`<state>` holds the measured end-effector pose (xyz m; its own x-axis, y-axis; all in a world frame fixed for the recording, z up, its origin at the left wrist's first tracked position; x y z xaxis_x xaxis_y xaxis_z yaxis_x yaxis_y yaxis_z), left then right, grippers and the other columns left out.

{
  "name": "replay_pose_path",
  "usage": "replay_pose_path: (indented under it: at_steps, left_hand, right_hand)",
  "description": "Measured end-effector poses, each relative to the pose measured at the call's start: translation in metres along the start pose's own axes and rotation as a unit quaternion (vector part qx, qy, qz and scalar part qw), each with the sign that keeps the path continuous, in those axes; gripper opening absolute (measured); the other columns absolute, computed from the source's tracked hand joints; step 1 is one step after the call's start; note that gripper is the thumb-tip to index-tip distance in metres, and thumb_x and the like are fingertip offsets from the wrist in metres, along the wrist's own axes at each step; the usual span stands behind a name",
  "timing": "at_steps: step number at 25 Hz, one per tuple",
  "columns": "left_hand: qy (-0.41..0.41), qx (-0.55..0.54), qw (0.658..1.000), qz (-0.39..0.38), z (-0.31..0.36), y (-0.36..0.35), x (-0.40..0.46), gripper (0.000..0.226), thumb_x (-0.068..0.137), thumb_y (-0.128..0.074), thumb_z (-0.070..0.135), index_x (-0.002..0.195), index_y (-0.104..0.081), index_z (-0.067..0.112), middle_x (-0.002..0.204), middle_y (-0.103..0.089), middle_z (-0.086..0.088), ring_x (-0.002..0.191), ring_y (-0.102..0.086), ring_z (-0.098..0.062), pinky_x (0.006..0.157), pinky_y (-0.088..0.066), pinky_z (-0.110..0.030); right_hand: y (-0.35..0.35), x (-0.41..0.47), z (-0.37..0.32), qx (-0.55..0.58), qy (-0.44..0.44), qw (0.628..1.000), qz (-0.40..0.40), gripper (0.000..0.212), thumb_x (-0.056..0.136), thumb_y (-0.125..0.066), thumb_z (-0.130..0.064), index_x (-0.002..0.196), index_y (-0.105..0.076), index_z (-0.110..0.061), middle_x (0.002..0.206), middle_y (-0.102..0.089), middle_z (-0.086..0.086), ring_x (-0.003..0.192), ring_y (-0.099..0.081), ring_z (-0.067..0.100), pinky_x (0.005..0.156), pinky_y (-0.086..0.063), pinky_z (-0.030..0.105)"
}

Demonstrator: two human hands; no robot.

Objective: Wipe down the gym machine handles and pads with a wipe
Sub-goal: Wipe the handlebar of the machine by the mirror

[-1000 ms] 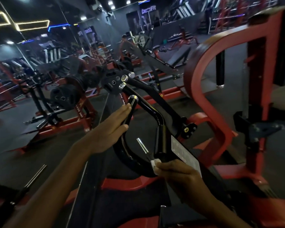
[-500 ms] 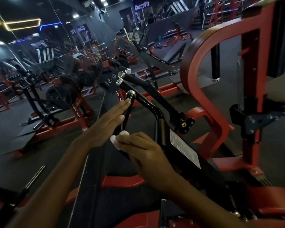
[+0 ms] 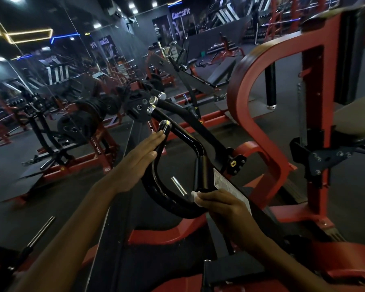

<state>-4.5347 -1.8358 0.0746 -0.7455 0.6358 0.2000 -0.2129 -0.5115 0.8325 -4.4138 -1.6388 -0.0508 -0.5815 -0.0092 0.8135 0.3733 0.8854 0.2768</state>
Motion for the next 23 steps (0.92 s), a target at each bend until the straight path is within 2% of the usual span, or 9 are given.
replay_pose_path:
  at_steps: [3,5,6,9,12,15,18,19,23]
  left_hand:
    - [-0.003,0.018,1.000,0.000,-0.002,0.002,0.000,0.054,0.094,-0.028,0.032,0.148,-0.024,0.027,0.156,-0.016,0.016,0.141,-0.006,0.009,0.115,-0.007,-0.018]
    - [-0.007,0.018,1.000,-0.010,-0.001,0.002,0.000,0.053,0.094,-0.029,0.034,0.147,-0.023,0.028,0.156,-0.016,0.014,0.141,-0.007,0.008,0.116,-0.008,-0.015]
    - [-0.007,0.016,1.000,-0.018,0.002,0.002,-0.001,0.052,0.094,-0.029,0.033,0.146,-0.022,0.029,0.156,-0.015,0.013,0.141,-0.007,0.009,0.115,-0.007,-0.013]
    - [-0.003,0.000,1.000,-0.021,0.003,0.003,-0.002,0.054,0.093,-0.028,0.031,0.147,-0.022,0.025,0.157,-0.015,0.013,0.142,-0.007,0.007,0.119,-0.008,-0.022]
    - [0.001,-0.003,1.000,-0.015,0.000,0.003,-0.002,0.055,0.093,-0.028,0.038,0.147,-0.022,0.028,0.156,-0.015,0.015,0.142,-0.006,0.005,0.120,-0.007,-0.034]
    - [-0.006,-0.001,1.000,-0.011,-0.002,0.003,-0.002,0.053,0.093,-0.029,0.037,0.146,-0.024,0.032,0.156,-0.016,0.018,0.142,-0.006,0.006,0.119,-0.006,-0.033]
    - [-0.007,-0.007,1.000,-0.007,-0.002,0.003,-0.001,0.053,0.094,-0.030,0.034,0.147,-0.025,0.029,0.155,-0.017,0.018,0.141,-0.006,0.008,0.118,-0.006,-0.029]
    - [-0.005,-0.011,1.000,-0.006,-0.002,0.002,-0.001,0.054,0.094,-0.030,0.033,0.147,-0.026,0.028,0.155,-0.018,0.018,0.141,-0.006,0.008,0.118,-0.006,-0.028]
    - [-0.011,-0.010,1.000,0.000,-0.005,0.001,0.000,0.054,0.094,-0.031,0.033,0.148,-0.027,0.026,0.156,-0.019,0.016,0.142,-0.007,0.006,0.119,-0.006,-0.034]
  right_hand:
    - [-0.013,0.029,-0.038,-0.025,0.019,0.999,0.031,0.026,0.096,-0.050,-0.014,0.112,-0.068,-0.004,0.111,-0.066,0.006,0.099,-0.061,0.014,0.085,-0.051,0.025]
    - [-0.029,0.053,-0.066,-0.025,0.056,0.998,-0.006,0.027,0.098,-0.048,-0.019,0.114,-0.065,-0.004,0.109,-0.065,0.007,0.099,-0.059,0.014,0.086,-0.049,0.023]
    - [-0.039,0.060,-0.075,-0.063,0.089,0.994,-0.018,0.024,0.096,-0.052,-0.014,0.113,-0.064,-0.001,0.107,-0.065,0.008,0.098,-0.059,0.016,0.085,-0.049,0.025]
    - [-0.059,0.058,-0.071,-0.173,0.165,0.971,-0.020,0.022,0.095,-0.053,-0.005,0.112,-0.065,0.004,0.107,-0.067,0.011,0.102,-0.060,0.020,0.090,-0.048,0.028]
    - [-0.054,0.041,-0.060,-0.182,0.211,0.960,-0.009,0.023,0.095,-0.050,-0.001,0.109,-0.065,0.009,0.111,-0.068,0.015,0.108,-0.062,0.025,0.095,-0.048,0.029]
    - [-0.032,0.014,-0.041,-0.185,0.262,0.945,-0.062,0.023,0.093,-0.051,0.003,0.110,-0.062,0.013,0.115,-0.066,0.019,0.111,-0.061,0.029,0.092,-0.050,0.033]
    - [-0.002,-0.002,-0.013,-0.175,0.249,0.946,-0.117,0.028,0.095,-0.047,-0.003,0.120,-0.052,0.011,0.127,-0.058,0.014,0.122,-0.052,0.024,0.105,-0.041,0.028]
    - [0.006,-0.004,-0.005,-0.181,0.240,0.944,-0.134,0.030,0.097,-0.046,-0.007,0.122,-0.051,0.009,0.126,-0.058,0.012,0.121,-0.052,0.022,0.105,-0.041,0.027]
    - [0.020,-0.005,0.002,-0.193,0.206,0.948,-0.144,0.029,0.098,-0.048,-0.011,0.122,-0.054,0.005,0.120,-0.057,0.010,0.104,-0.062,0.023,0.085,-0.052,0.029]
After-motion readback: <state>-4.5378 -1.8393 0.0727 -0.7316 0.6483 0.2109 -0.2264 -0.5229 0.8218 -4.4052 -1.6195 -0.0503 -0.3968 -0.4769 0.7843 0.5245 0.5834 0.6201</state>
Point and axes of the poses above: each hand's wrist, its own x-axis towards the middle knuckle, its own y-axis out of the back of the hand, z = x × y, the point moved 2 cm from there along x, towards the middle knuckle
